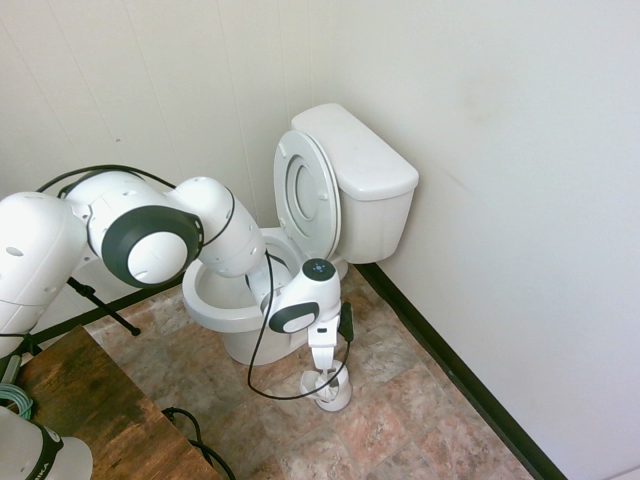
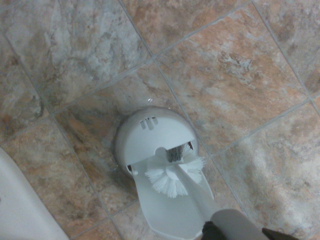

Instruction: Clean the toilet

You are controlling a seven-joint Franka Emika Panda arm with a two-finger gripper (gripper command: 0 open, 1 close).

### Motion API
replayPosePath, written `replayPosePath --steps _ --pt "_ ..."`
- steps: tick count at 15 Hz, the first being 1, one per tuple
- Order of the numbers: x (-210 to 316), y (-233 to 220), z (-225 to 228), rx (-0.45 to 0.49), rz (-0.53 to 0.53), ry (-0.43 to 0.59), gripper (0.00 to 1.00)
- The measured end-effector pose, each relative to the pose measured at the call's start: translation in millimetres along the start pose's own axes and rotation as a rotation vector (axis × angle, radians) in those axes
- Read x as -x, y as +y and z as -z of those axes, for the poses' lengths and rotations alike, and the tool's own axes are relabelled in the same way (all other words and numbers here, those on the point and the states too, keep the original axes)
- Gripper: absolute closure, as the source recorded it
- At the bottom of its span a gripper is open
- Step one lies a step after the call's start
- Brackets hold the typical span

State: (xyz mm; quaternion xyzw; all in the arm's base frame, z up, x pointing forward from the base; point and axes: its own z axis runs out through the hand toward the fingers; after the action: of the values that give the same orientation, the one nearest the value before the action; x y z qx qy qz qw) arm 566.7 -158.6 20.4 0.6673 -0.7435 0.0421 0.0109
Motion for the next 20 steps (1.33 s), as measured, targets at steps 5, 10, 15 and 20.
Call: replayPosePath --steps 5,10,15,20 --pt "18 38 70 -0.05 0.02 0.034 1.0" --pt "20 59 160 -0.111 0.025 0.054 1.0" --pt "41 48 244 -0.145 0.08 0.075 1.0" --pt "106 48 310 -0.191 0.15 0.069 1.0"
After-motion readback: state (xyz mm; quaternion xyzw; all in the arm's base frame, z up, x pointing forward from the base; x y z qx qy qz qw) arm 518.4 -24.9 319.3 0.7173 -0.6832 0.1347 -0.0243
